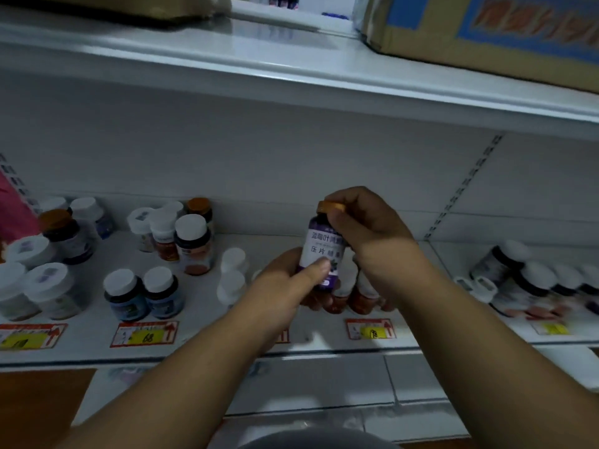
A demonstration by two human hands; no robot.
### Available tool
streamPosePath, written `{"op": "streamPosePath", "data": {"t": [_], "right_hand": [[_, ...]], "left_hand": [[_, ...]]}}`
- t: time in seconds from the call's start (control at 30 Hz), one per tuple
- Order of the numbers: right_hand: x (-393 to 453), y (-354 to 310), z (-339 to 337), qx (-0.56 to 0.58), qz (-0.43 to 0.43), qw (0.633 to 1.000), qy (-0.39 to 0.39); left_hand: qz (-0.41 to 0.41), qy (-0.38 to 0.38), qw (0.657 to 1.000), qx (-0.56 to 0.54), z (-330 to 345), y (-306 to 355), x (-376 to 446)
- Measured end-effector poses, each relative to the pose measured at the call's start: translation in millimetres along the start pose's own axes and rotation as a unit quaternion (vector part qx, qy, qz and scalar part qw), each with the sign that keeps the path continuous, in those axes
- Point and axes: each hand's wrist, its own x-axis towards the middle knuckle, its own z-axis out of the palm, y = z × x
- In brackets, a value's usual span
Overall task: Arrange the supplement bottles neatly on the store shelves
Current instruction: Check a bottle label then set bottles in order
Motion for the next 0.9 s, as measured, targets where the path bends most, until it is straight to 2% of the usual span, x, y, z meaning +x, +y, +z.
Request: {"op": "streamPosePath", "data": {"t": [0.07, 0.2, 0.27, 0.47, 0.73, 0.9], "right_hand": [[-14, 3, -21, 0.006, 0.012, 0.999, 0.029], [-47, 11, -73, -0.019, 0.054, 0.996, 0.064], [-67, 16, -104, -0.026, 0.065, 0.993, 0.098], [-155, 23, -216, -0.068, 0.056, 0.972, 0.219], [-278, 32, -376, -0.157, 0.09, 0.939, 0.292], [-318, 47, -443, -0.179, 0.11, 0.939, 0.273]], "left_hand": [[0.013, -0.023, 0.999, 0.044, 15, -8, 3], [0.004, -0.08, 0.995, 0.066, 63, -21, 9], [-0.002, -0.114, 0.992, 0.061, 96, -25, 11], [0.056, -0.208, 0.971, 0.104, 220, -32, 5], [0.123, -0.235, 0.95, 0.163, 412, -48, -26], [0.129, -0.227, 0.944, 0.202, 490, -66, -37]]}}
